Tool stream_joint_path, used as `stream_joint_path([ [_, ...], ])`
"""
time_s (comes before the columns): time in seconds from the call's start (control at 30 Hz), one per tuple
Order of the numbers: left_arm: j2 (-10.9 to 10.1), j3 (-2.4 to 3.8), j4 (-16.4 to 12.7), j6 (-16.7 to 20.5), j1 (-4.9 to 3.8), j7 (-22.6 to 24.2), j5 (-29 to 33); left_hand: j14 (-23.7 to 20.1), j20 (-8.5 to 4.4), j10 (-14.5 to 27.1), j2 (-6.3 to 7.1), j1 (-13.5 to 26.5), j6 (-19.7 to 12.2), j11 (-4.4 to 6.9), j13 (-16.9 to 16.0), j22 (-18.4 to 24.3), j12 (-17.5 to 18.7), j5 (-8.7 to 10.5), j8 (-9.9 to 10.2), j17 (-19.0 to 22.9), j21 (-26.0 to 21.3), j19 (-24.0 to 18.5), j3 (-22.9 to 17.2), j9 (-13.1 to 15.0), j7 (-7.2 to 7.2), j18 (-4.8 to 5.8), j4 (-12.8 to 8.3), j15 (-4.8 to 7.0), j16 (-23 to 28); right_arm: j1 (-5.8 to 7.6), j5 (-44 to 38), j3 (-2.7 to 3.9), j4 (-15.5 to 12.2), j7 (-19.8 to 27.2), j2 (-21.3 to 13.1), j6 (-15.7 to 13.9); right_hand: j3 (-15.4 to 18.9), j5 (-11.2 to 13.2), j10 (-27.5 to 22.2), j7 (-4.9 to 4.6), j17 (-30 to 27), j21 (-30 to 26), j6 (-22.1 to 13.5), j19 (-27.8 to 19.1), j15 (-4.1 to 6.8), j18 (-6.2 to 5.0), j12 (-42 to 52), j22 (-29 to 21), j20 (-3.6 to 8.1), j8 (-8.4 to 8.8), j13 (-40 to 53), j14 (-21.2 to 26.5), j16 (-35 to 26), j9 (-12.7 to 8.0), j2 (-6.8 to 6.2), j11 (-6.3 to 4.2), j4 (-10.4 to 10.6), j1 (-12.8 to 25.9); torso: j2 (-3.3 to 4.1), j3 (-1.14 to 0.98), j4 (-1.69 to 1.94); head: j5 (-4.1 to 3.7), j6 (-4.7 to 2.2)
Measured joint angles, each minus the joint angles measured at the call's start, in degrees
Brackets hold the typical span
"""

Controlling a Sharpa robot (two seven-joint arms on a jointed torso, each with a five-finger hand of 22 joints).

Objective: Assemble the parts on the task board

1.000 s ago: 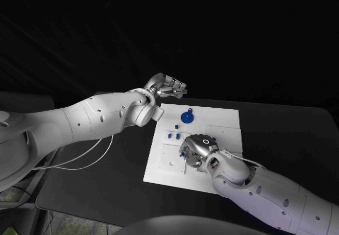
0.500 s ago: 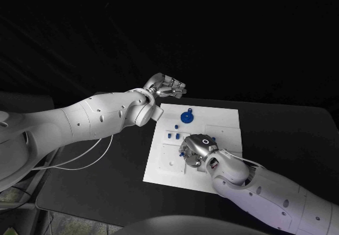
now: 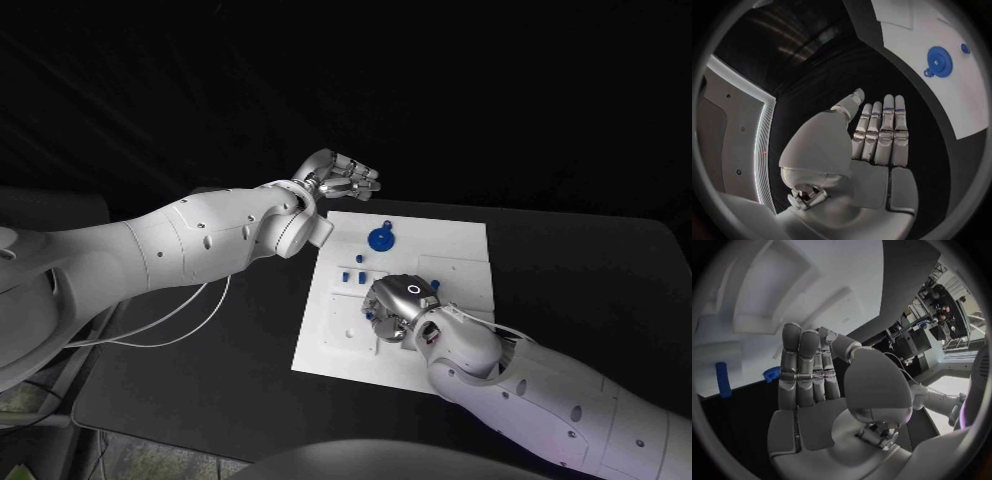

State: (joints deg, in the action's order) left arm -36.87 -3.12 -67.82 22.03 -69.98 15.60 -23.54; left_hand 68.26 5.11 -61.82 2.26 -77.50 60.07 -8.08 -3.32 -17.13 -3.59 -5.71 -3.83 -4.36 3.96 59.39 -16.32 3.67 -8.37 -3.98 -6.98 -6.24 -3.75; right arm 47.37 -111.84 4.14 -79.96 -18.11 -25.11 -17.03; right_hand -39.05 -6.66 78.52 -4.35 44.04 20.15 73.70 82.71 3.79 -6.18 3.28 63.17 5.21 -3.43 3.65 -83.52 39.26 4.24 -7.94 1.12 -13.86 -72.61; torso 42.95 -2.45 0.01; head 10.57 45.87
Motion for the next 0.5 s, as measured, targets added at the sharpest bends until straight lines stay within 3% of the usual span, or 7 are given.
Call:
stream_joint_path([
  [0.27, 0.1, 0.0, 0.0, 0.0, 0.0, -0.2, 0.0, 0.0, 0.0, 0.2, 0.0, 0.0, 0.0, -0.21, 0.0, 0.2, 0.0, 0.0, 0.0, 0.0, 0.0, 0.0, 0.0, 0.0, 0.0, 0.0, 0.0, 0.0, 0.0, 0.15, -0.2, -0.37, 0.2, -0.6, 0.5, 0.4, 0.1, 0.0, 0.0, -0.02, -0.3, -0.7, -0.1, 0.0, 0.0, -0.4, 0.0, 0.3, 0.0, 0.18, 0.0, 0.0, 0.0, 0.0, 0.0, 0.04, -0.1, 0.0, 0.01, 0.03, 0.0, -0.01, 0.18],
  [0.5, 0.0, 0.0, 0.0, -0.1, -0.01, -0.3, 0.0, 0.0, 0.0, 0.2, 0.0, 0.0, 0.0, -0.2, 0.0, 0.4, 0.0, 0.0, 0.0, 0.0, 0.0, 0.0, 0.0, 0.0, 0.0, 0.0, 0.0, 0.0, 0.0, 0.08, 0.1, -0.68, 0.5, -0.7, 0.6, 0.4, 0.0, -0.5, -4.9, -1.33, -0.4, -1.0, -4.4, -0.2, -0.63, -0.54, 0.0, 0.7, -0.23, 0.11, -0.1, 0.6, 0.0, -0.4, -0.14, 1.74, 0.0, 0.5, 0.01, 0.01, -0.04, 0.03, 0.21],
])
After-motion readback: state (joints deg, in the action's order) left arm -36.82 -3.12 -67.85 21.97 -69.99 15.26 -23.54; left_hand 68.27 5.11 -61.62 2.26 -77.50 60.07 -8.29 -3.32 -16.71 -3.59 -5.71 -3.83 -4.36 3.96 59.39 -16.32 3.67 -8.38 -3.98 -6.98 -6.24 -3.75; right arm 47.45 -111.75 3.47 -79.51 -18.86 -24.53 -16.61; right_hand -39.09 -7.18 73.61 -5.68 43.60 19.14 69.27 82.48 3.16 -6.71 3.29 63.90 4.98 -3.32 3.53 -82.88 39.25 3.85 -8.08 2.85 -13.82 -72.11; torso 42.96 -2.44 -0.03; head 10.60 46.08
